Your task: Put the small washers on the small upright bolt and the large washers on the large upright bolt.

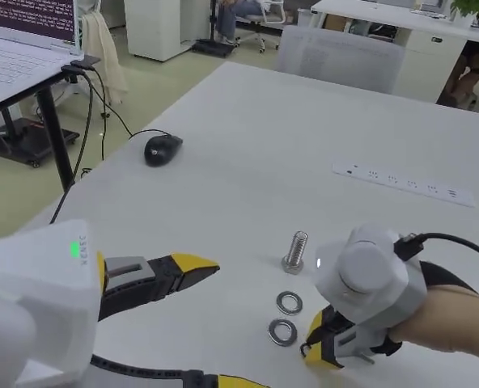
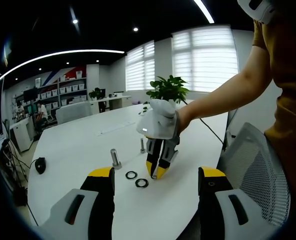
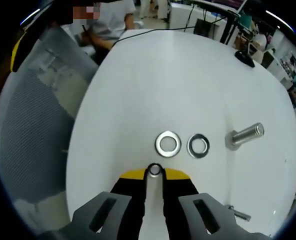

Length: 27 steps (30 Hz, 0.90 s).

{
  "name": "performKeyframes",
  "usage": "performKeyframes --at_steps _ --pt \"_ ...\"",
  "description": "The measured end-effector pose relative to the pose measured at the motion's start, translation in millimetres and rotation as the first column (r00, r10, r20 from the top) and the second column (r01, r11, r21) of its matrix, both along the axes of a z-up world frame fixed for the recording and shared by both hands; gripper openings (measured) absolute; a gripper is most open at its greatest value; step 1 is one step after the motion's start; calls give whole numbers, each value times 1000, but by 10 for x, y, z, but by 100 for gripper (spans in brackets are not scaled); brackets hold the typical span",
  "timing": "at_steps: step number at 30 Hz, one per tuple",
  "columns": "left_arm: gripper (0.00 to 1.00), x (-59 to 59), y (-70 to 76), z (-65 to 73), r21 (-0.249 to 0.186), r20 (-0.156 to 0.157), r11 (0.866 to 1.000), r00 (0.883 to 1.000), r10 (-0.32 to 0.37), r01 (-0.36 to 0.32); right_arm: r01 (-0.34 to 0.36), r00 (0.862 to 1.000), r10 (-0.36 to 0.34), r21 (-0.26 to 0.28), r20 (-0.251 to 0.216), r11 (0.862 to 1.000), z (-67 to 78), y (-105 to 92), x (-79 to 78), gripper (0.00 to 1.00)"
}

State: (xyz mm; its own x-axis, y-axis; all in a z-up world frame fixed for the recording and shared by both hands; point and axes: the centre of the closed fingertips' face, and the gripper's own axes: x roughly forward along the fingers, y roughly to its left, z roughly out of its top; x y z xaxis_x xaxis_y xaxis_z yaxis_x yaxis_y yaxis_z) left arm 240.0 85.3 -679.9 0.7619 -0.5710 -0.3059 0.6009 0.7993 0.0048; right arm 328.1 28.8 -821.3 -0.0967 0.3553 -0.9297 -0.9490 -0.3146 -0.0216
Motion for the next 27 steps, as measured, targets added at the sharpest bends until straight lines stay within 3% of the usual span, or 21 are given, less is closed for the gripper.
performKeyframes --at_steps 13,19,27 --pt "67 22 -66 -29 3 -6 1000 1000 -18 18 141 987 -141 3 75 990 311 -489 629 12" --pt "67 43 -79 -27 7 -10 1000 1000 -29 29 182 977 -184 24 111 983 453 -571 875 12" --pt "67 70 -82 -17 7 -10 1000 1000 -30 30 211 967 -215 41 140 977 574 -579 1038 12"
